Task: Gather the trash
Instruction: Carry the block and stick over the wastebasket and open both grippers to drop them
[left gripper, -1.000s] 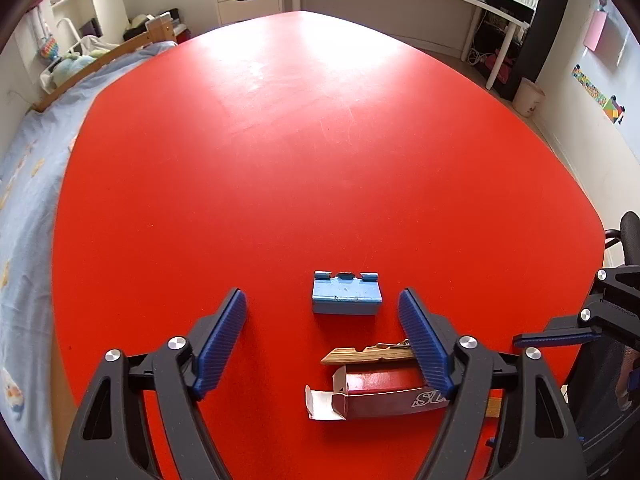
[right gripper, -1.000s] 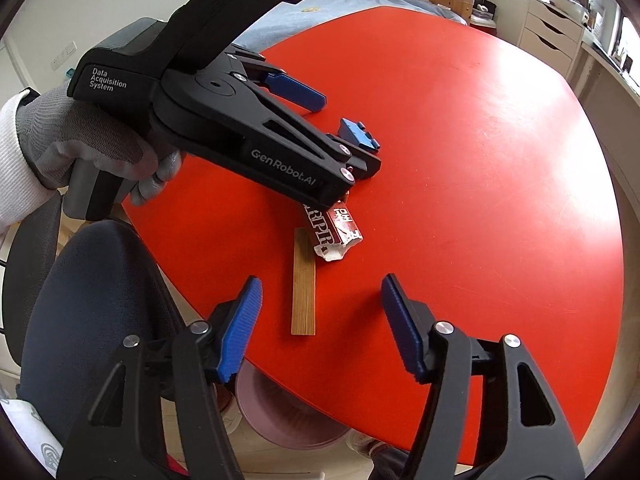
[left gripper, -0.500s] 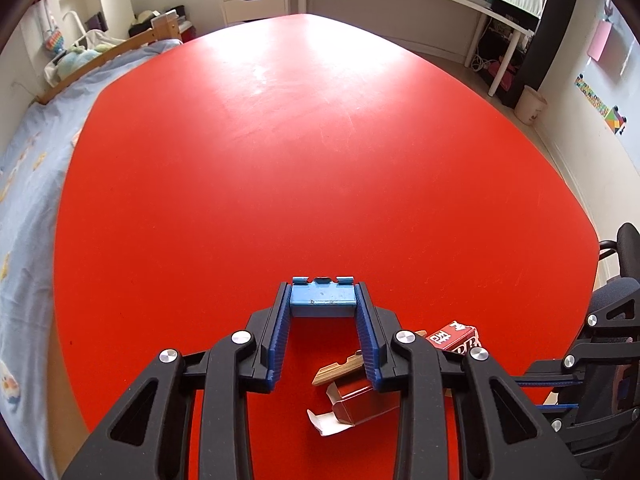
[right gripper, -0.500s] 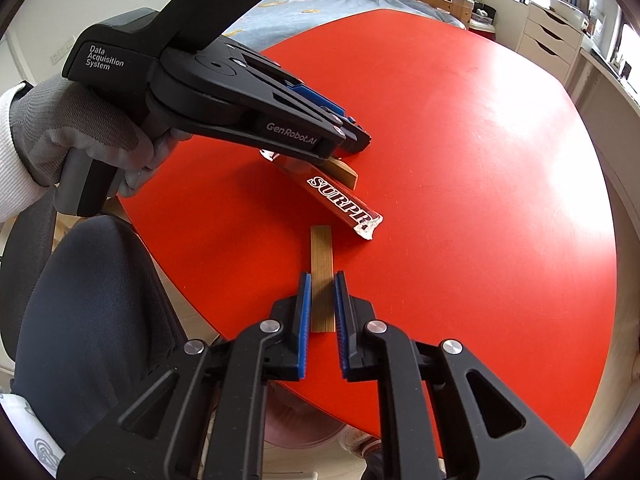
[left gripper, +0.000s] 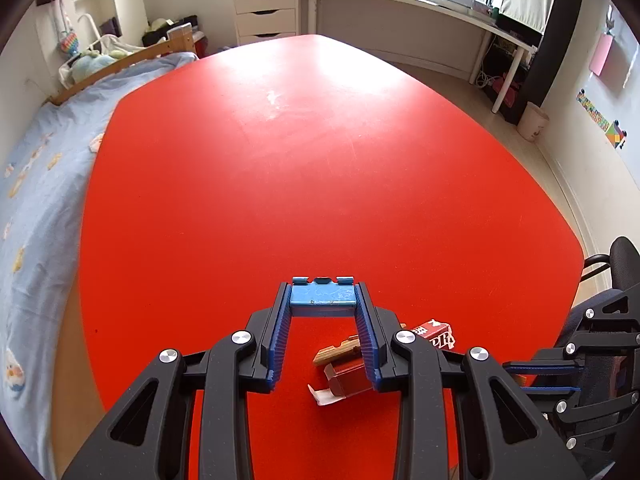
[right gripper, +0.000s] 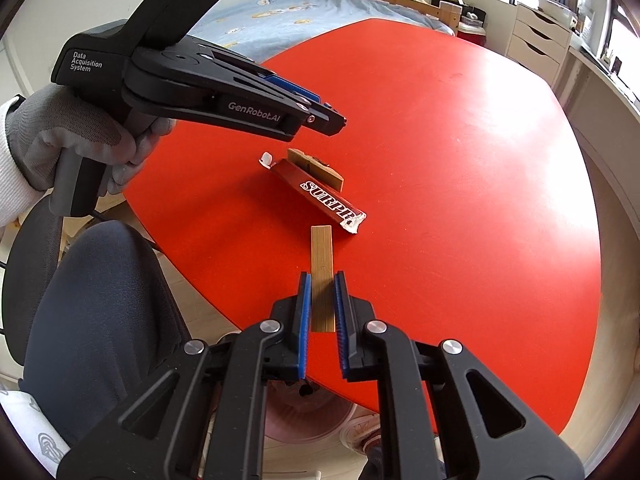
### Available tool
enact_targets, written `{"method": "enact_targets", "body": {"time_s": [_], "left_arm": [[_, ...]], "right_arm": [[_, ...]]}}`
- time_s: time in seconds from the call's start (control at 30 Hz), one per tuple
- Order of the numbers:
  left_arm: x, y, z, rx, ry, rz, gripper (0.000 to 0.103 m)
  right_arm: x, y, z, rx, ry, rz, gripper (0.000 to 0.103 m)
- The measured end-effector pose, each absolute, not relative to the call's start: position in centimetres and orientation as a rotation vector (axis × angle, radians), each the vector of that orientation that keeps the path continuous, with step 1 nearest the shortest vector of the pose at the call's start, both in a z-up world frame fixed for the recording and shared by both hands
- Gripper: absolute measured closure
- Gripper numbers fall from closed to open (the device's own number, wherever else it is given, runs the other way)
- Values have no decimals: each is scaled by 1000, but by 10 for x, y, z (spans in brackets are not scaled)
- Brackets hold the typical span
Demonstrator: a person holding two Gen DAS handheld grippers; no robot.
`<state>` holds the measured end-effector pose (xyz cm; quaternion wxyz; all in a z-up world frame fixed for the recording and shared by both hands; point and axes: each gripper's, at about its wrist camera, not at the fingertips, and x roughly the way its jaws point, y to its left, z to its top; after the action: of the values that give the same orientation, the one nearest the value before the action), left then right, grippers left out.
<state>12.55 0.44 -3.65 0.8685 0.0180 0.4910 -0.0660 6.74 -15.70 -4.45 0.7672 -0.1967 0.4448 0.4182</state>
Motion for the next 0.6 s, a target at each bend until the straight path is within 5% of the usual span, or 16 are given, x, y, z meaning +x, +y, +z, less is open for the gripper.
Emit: {"method": "enact_targets", "body": {"time_s": [0.6], "left_arm": [[51,-21,16,22,933,-164,72]], "right_arm": [[57,-190,6,-363,900,906,92]]}}
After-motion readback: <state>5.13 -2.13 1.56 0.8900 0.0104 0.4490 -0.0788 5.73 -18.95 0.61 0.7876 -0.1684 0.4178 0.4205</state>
